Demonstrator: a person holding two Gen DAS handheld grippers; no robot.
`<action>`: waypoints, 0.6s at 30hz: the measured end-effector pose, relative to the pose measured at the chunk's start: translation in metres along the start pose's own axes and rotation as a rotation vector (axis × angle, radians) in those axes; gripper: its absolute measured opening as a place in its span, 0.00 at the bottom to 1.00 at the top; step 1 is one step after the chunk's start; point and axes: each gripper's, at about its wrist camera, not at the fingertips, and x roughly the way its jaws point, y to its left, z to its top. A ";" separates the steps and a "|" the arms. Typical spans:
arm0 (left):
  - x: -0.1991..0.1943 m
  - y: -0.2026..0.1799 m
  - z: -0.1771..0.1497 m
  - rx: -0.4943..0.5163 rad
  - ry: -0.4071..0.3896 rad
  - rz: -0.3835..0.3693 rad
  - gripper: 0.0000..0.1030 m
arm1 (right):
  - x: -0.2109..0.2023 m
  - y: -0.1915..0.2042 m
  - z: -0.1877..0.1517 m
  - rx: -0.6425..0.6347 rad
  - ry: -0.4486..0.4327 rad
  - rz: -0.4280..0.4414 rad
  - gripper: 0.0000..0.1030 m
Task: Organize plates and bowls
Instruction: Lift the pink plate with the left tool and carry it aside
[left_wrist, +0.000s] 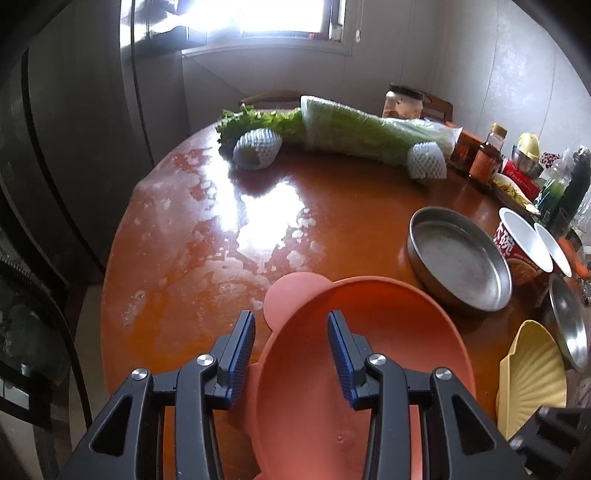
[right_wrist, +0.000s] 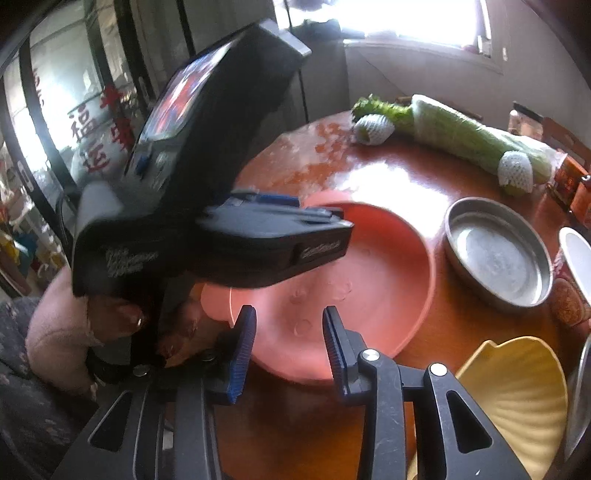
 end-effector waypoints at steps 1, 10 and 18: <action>-0.002 -0.001 0.000 0.002 -0.006 0.000 0.40 | -0.004 -0.002 0.001 0.001 -0.011 -0.010 0.39; -0.032 -0.001 -0.002 -0.012 -0.062 0.010 0.50 | -0.029 -0.015 -0.003 0.038 -0.052 -0.051 0.51; -0.067 -0.010 -0.006 -0.016 -0.118 0.033 0.59 | -0.066 -0.021 -0.003 0.058 -0.130 -0.094 0.57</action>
